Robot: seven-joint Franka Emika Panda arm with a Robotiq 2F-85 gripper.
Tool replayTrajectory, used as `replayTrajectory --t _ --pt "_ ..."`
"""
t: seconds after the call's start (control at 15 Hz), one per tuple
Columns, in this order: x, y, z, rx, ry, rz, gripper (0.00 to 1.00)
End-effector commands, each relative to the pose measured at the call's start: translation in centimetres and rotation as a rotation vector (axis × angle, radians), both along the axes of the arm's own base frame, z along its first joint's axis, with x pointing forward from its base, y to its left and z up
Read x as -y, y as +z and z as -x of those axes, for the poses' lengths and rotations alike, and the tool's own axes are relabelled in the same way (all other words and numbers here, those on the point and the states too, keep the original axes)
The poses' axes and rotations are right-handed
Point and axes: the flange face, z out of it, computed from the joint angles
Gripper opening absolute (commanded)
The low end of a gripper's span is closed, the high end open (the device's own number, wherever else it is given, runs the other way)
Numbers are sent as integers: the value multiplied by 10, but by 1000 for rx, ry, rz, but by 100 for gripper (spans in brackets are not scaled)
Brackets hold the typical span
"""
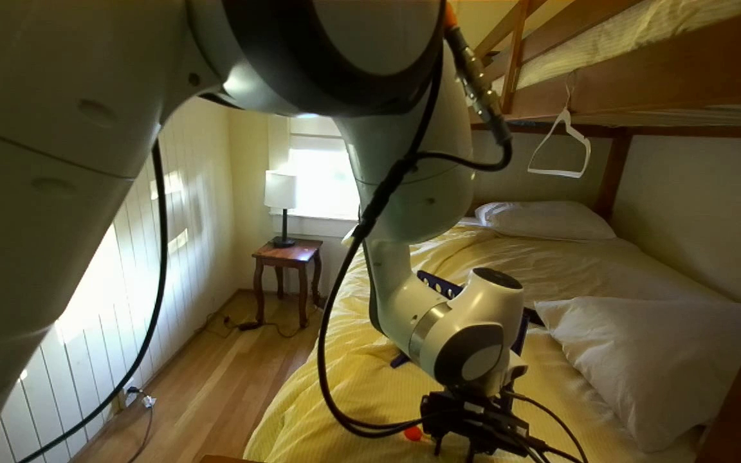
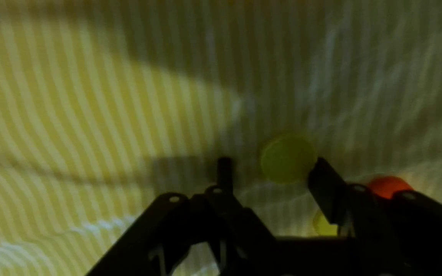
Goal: Put a yellow circle inside the blue object
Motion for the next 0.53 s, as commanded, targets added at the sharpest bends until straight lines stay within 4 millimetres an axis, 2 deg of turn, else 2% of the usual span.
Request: replayTrajectory --t 0.0,0.13,0.2,0.33,0.47 --pt "-2 4 -1 9 6 -11 25" --pt "-2 4 -1 9 8 -12 11" --pt "-2 3 -1 9 8 -12 7" --pt "-3 3 -1 9 8 -12 1" --pt "-3 4 -1 9 8 -13 0"
